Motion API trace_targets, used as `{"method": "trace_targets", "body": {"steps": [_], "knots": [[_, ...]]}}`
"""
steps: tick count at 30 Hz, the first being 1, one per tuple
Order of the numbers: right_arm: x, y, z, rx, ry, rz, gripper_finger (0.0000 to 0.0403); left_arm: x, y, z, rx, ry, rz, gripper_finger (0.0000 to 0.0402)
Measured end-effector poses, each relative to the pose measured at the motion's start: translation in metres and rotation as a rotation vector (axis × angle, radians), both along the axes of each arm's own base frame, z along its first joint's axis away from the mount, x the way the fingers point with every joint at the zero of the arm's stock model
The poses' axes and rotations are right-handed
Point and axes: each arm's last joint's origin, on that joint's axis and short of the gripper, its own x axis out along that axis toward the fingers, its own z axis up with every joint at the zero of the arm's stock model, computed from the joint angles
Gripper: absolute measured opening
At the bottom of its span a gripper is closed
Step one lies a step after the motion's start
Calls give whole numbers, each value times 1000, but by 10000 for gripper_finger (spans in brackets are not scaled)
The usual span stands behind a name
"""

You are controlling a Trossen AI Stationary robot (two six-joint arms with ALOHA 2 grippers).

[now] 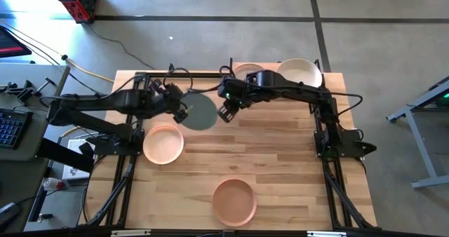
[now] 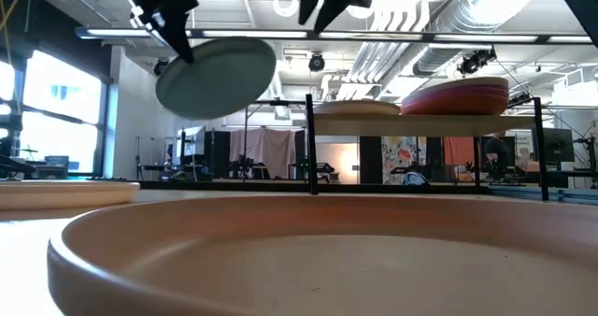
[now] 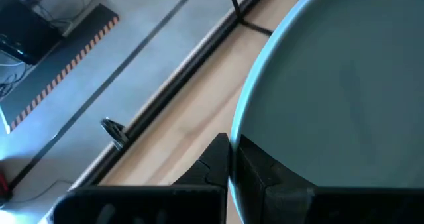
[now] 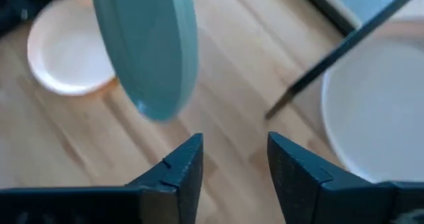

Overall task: Place and stack plates onto a shelf
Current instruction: Stack the light blue plate on top of the left white plate on the shelf

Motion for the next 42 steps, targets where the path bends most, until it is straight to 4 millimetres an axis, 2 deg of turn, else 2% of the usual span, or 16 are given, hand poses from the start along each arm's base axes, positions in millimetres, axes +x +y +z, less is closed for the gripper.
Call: {"method": "trace_targets", "body": {"steps": [4, 10, 22, 27, 33, 38, 42], "knots": [[6, -11, 4, -44, -82, -23, 160, 0, 8, 16, 10, -45, 30, 1], [16, -22, 8, -99, -167, 24, 159, -2, 17, 32, 21, -88, 67, 1], [19, -33, 12, -135, -211, 35, 153, 4, 22, 44, 29, -192, 39, 1], [19, -33, 12, -126, -216, 20, 111, 4, 23, 45, 52, -180, 39, 1], [18, -33, 12, -124, -212, -1, 15, 3, 28, 44, 31, -183, 43, 9], [17, -37, 12, -113, -215, -39, 17, 3, 32, 44, -21, -197, 17, 21], [16, -39, 11, -110, -205, -53, 4, 3, 33, 43, -60, -210, -10, 28]]}}
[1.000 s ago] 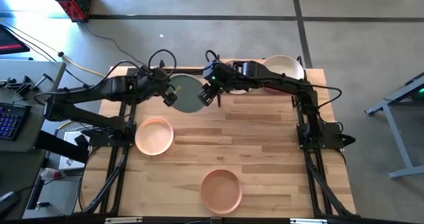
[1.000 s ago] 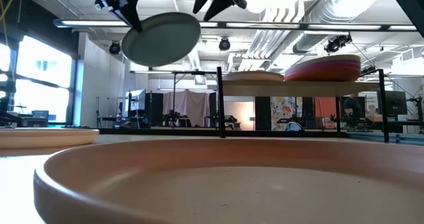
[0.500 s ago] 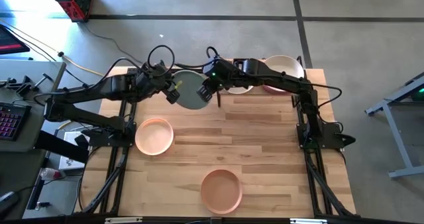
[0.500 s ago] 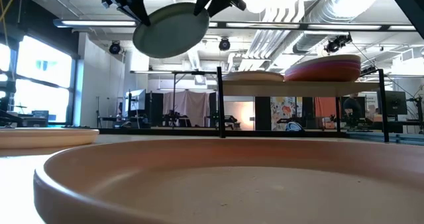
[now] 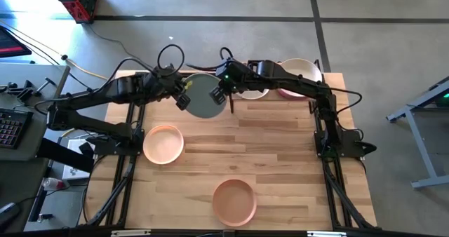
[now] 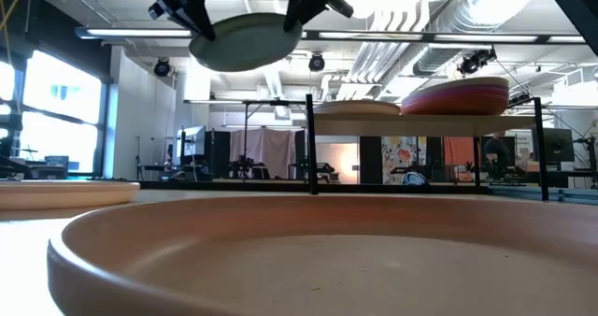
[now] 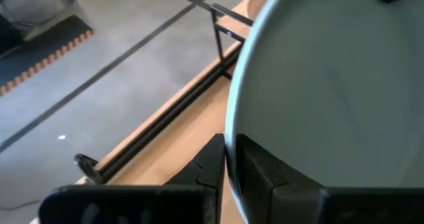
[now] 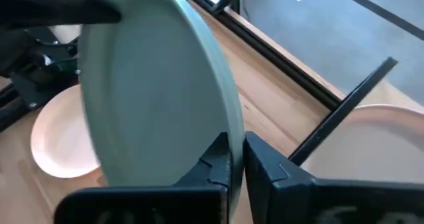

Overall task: Place and stack plates onto a shelf
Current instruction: Stack the light blue plate on top of the left white plate on the shelf

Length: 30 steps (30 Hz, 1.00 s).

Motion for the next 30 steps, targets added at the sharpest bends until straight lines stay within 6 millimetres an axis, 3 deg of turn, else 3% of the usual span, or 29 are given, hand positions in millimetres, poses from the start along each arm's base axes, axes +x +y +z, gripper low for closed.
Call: {"method": "trace_targets", "body": {"steps": [8, 18, 30], "knots": [[-3, -2, -2, 9, 27, -10, 1, 2, 7, 2, -83, -59, -124, 56], [-3, -2, -2, 14, 25, -11, 0, 2, 16, 5, -163, -150, -160, 112], [-19, -20, 1, 9, 99, -43, 0, -20, 12, 28, -102, -286, -159, 115]]}}
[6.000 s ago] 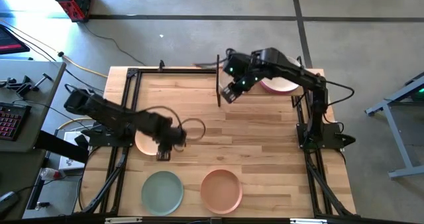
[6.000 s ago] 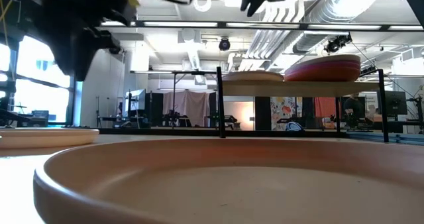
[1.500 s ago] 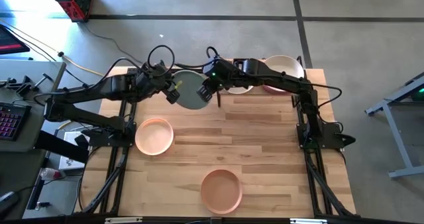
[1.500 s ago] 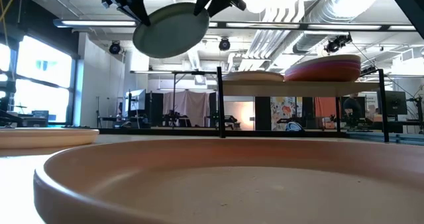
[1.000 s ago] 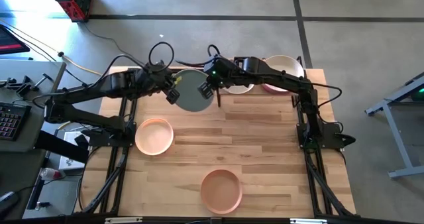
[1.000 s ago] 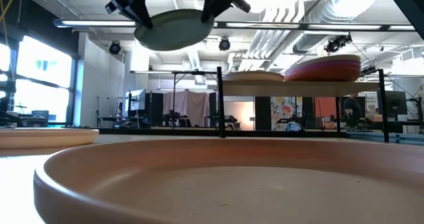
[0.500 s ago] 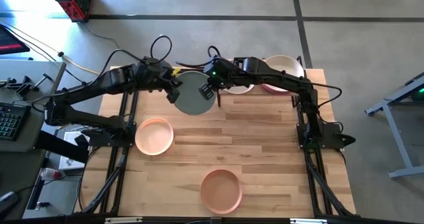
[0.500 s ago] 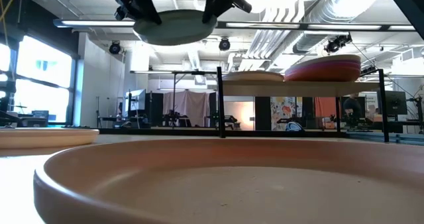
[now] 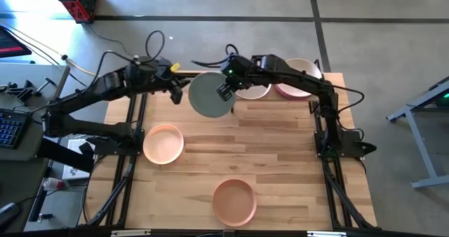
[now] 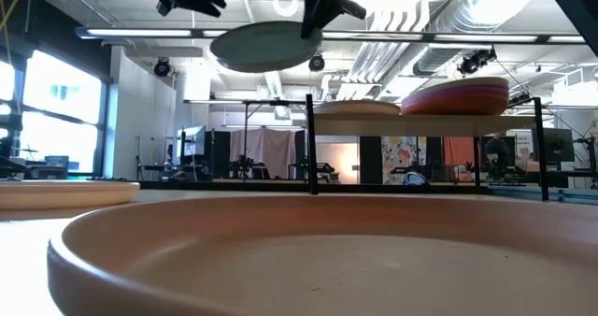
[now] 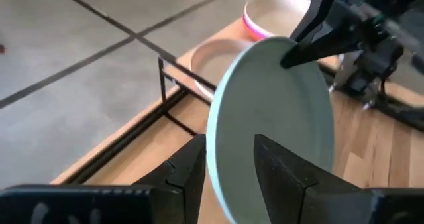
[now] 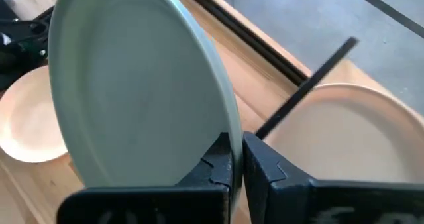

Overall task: Place and stack plates onto a shelf
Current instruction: Stack the light blue plate on top of the left white plate on the shelf

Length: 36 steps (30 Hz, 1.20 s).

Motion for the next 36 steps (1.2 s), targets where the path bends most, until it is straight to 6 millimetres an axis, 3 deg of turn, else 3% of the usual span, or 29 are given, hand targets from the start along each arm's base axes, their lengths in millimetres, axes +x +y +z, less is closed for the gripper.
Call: {"method": "trace_targets", "body": {"steps": [8, 18, 29, 36], "knots": [[-35, -28, 23, -34, 6, -42, 0, -20, -2, 19, 68, -123, 40, 115], [-86, -84, 46, -23, -32, -84, 0, -27, 2, 21, 126, -96, 66, 115], [-135, -140, 41, 147, -62, -38, 0, -27, 2, 20, 134, -89, 84, 115], [-148, -165, 11, 279, -33, -68, 0, -27, 2, 20, 149, -79, 80, 115]]}}
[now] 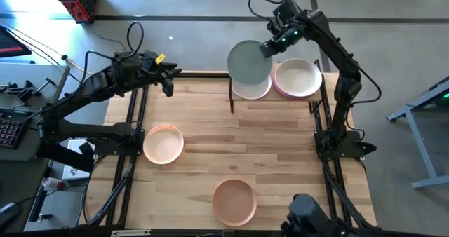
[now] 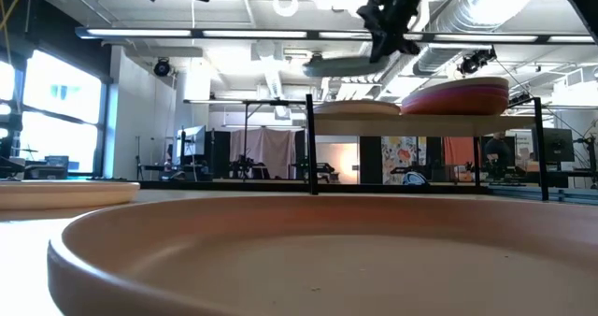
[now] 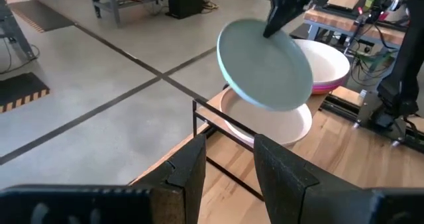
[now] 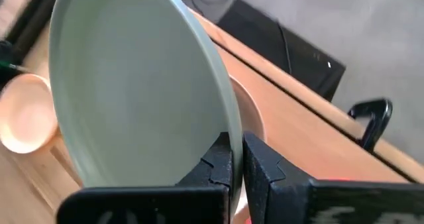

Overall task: Place and stack plates onto a shelf
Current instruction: Stack the light blue plate on top of the left white plate on the shelf

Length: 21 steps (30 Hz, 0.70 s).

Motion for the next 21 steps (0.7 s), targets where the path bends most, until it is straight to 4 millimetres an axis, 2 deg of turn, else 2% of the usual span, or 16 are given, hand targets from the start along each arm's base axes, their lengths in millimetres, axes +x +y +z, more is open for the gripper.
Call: {"method": "trace_targets", "body": {"steps": [11, 21], "knots": [[-6, -16, -49, 147, 65, 3, 0, -1, 2, 0, 42, 28, 69, 115], [-6, -18, -66, 179, 97, 6, 0, -1, 2, 0, 42, 27, 69, 115]]}}
